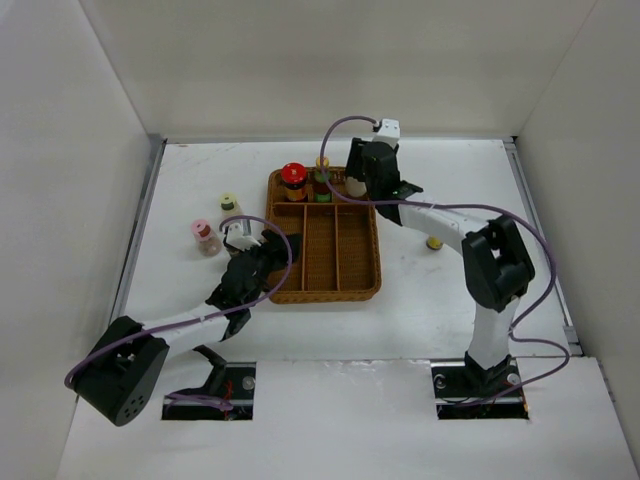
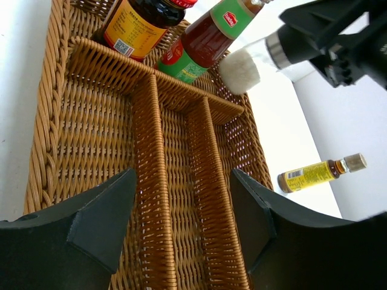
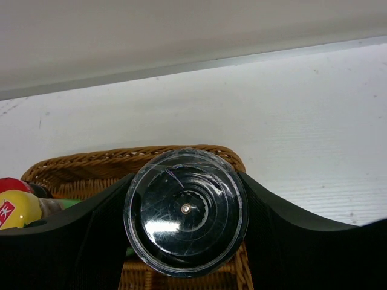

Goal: Organize the condiment bottles

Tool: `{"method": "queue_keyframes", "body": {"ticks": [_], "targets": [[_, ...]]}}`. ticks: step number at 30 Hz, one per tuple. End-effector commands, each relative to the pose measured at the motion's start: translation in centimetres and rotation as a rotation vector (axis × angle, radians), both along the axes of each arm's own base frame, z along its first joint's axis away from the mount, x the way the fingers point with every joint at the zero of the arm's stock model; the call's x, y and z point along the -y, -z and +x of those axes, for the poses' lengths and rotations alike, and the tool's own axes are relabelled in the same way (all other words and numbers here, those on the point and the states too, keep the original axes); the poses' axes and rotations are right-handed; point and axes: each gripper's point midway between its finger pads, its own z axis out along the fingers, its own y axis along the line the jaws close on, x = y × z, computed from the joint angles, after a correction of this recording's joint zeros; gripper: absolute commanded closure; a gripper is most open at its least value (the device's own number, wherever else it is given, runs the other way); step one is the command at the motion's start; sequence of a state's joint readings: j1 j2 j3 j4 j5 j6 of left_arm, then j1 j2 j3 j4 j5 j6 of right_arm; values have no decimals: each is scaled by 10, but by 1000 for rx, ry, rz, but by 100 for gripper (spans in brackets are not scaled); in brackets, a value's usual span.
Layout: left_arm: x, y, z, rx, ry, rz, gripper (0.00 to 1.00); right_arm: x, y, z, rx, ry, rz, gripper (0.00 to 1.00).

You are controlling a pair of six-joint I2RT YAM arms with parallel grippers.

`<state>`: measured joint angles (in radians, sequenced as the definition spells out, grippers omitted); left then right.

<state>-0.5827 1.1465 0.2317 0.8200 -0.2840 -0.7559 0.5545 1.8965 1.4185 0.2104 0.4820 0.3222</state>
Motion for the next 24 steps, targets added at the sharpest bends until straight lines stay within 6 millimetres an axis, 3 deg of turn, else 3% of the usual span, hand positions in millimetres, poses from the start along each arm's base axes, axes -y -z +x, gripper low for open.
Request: {"method": "queue_keyframes", "body": {"ticks": [1, 7, 11, 24], "targets": [[-2, -19, 5, 61, -14, -31, 38, -11, -63, 17, 157, -8, 149, 50], [-1, -18, 7, 55, -11, -31, 38, -17, -32, 18, 101, -22, 152, 47], [-2, -17, 7, 53, -14, -28, 38, -19, -7, 15, 58, -24, 151, 40], [-9, -18, 9, 60, -36, -19, 38, -20, -12, 9, 56, -42, 162, 27]]}}
